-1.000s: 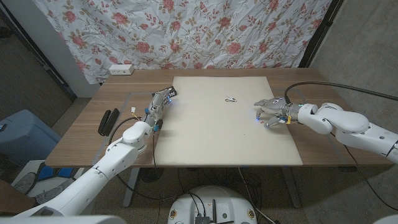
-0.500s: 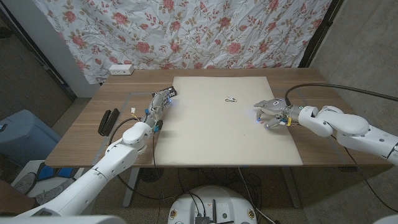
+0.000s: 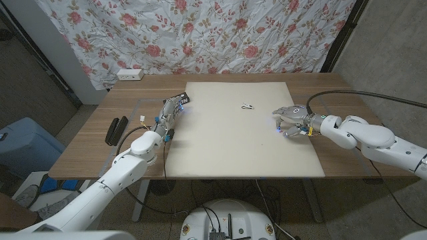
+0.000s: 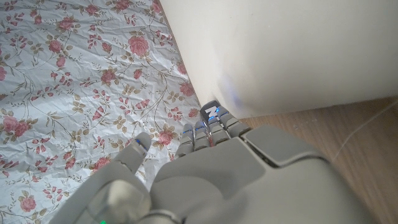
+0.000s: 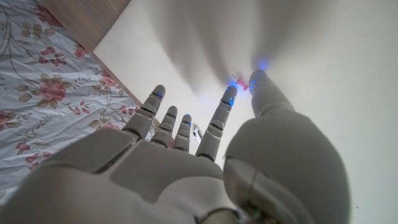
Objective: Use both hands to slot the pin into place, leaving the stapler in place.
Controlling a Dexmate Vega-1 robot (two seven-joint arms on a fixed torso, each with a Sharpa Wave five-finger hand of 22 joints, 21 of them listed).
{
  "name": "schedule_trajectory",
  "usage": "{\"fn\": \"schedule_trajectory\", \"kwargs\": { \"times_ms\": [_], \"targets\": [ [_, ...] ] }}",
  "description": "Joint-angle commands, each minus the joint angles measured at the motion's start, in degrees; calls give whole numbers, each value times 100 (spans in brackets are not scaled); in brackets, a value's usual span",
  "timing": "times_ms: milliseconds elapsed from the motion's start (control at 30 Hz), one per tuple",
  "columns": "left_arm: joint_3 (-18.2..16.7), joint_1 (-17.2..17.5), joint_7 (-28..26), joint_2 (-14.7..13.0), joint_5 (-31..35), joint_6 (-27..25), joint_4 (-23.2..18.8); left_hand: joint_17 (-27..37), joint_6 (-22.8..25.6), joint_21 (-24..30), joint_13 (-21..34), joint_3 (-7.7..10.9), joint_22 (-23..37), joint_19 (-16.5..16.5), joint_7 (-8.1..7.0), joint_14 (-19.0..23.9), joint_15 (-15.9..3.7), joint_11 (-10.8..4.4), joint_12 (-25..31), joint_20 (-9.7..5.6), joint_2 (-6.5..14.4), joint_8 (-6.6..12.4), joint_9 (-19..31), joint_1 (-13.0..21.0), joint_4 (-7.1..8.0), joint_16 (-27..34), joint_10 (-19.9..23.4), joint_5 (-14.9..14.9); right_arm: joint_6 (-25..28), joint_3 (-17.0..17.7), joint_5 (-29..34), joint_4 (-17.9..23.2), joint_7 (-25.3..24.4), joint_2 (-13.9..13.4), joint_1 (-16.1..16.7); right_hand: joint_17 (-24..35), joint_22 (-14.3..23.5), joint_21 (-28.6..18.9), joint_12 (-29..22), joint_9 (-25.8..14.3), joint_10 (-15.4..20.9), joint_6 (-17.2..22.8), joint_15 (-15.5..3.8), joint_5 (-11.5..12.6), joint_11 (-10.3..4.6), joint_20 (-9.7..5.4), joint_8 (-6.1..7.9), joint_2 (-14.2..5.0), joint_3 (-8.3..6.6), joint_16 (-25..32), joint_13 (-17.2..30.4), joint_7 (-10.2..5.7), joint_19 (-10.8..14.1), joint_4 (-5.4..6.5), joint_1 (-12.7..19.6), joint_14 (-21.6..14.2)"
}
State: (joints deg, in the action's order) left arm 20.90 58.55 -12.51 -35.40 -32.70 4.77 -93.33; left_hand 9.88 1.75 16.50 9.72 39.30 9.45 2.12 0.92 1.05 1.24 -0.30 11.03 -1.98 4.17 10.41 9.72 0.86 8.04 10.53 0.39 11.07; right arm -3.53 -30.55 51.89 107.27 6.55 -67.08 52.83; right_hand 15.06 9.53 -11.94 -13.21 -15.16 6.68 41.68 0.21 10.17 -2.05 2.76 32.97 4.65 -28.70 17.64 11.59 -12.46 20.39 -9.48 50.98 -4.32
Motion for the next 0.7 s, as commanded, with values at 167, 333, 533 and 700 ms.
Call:
{"fn": "schedule_trajectory", "kwargs": {
  "times_ms": [167, 333, 533, 700],
  "targets": [
    [3, 5, 30, -4, -9, 16, 0, 4, 42, -54, 28, 57, 17, 34, 10, 23, 16, -15, -15, -139, 471, -1, 24, 3, 5, -15, 36, 24, -56, -106, 138, -106, -205, 90, -53, 37, 29, 8, -31, -57, 138, 259, -46, 5, -18, -43, 156, -13, 53, 50, 10, -8, 127, 3, 79, -95],
    [-1, 16, 38, -3, -18, 28, 2, 4, 42, -68, 28, 58, 17, 39, 10, 23, 23, -9, -16, -138, 470, -2, 24, 3, 4, -16, 37, 23, -61, -124, 183, -121, -262, 98, -54, 56, 30, 13, -40, -93, 224, 441, -107, 11, -72, -55, 262, -41, 72, 76, 7, -14, 158, 4, 114, -143],
    [-15, 45, 42, -7, -31, 53, -3, 4, 45, -85, 28, 60, 17, 44, 9, 26, 23, -13, -16, -135, 470, -1, 24, 3, 3, -15, 38, 23, -45, -153, 242, -145, -290, 132, -78, 69, 32, 10, -41, -122, 279, 577, -157, 14, -94, -65, 343, -72, 83, 99, 4, -17, 198, 3, 149, -187],
    [-28, 60, 40, -20, -37, 57, -14, 4, 49, -97, 28, 61, 18, 49, 9, 26, 24, -14, -17, -133, 470, 0, 24, 2, 4, -16, 36, 23, -32, -186, 315, -171, -293, 162, -119, 78, 33, 7, -45, -142, 323, 667, -181, 16, -116, -88, 398, -97, 89, 108, 3, -19, 230, 4, 175, -202]
  ]
}}
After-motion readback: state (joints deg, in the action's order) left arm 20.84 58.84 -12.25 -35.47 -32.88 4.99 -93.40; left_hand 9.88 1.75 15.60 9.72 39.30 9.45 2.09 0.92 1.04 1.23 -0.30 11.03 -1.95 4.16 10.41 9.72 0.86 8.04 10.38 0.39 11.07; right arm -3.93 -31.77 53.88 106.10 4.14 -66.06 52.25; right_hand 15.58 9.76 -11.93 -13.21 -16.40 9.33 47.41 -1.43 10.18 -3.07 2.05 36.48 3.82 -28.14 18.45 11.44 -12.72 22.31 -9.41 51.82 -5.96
